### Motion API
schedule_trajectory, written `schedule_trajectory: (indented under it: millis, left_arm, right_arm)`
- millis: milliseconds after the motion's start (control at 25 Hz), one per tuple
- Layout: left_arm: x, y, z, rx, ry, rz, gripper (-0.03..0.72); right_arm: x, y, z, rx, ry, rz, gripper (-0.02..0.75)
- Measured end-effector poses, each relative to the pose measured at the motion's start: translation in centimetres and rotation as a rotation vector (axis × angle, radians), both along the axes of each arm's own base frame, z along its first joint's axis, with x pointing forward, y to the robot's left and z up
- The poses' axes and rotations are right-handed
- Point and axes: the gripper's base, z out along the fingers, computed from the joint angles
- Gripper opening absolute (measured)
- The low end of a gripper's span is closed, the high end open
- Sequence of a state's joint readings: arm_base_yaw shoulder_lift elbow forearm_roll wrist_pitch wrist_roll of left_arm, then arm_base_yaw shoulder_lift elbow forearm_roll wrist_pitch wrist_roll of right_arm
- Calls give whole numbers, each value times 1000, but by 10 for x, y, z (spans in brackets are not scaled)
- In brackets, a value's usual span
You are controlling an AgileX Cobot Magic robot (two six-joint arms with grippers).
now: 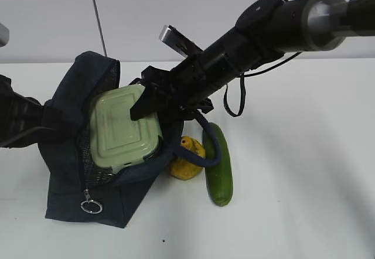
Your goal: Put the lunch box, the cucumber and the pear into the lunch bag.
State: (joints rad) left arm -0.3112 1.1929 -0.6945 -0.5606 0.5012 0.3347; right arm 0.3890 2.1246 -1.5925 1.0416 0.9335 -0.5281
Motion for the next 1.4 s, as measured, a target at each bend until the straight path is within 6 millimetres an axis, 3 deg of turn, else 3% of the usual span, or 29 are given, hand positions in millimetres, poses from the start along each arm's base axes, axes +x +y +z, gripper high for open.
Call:
schedule_trajectory:
  millis: [400,800,960,1200,1400]
  left_arm:
    - [0,0,0,0,0,0,-19]
    - [0,0,0,0,3,-2,-19]
    - [-1,0,0,0,6,-4,-19]
    - [-1,0,0,1,8,-5,-19]
    - [-1,0,0,1,8,-5,-19]
  right_arm:
    - [-1,33,-27,83,69,-65,394]
    - [0,37,-36,124,71,-59,427]
    - [-1,39,-32,153,77,-35,517]
    - [-2,34,-26,165,88,13,542]
    - [0,20,16,93,-52,120,522]
